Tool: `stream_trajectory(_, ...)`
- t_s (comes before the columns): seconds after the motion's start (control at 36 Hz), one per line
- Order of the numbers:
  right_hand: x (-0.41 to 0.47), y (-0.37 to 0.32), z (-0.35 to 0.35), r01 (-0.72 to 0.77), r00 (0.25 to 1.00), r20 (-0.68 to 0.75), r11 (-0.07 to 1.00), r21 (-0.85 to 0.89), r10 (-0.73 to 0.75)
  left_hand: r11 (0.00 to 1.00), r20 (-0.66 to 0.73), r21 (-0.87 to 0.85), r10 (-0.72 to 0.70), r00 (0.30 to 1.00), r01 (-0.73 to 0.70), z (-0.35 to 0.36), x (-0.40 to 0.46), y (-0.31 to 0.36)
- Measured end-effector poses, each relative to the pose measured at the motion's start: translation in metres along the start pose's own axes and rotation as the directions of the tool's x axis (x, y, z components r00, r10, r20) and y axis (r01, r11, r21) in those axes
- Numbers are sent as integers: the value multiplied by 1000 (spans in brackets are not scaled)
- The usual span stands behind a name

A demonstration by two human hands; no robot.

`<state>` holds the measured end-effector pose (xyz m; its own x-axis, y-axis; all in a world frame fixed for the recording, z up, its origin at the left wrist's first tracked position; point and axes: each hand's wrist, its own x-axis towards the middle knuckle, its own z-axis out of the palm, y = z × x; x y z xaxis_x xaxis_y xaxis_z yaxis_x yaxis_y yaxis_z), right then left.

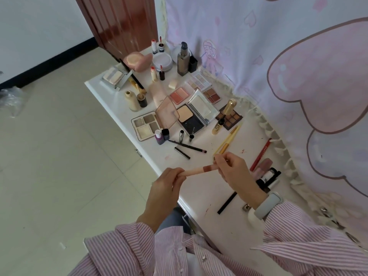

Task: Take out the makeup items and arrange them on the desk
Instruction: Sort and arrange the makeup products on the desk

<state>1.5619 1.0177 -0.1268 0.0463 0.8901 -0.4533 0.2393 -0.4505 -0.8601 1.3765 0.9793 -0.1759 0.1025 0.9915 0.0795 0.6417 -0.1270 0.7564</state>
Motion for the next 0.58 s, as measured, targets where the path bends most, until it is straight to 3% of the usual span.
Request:
stream_trajectory(0.22, -3, 11, 5, 184, 981, -41, 979, -92, -188, 995, 55, -71, -69, 996, 73, -1, 1, 2)
stream_trajectory(0.36, 0, 8, -2, 254, 966, 91, 958, -134, -243, 988, 92, -90, -114, 989, 122, -1, 2, 2)
stream_trajectory(0.47, 7, 3, -7, 177, 978, 145, 968, -175, -153, 991, 122, 6, -131, 984, 131, -2, 3, -1)
stream_trajectory(0.58, 10, 2, -5, 139, 989, 91, 962, -235, -121, 994, 123, 46, -108, 986, 103, -1, 4, -3)
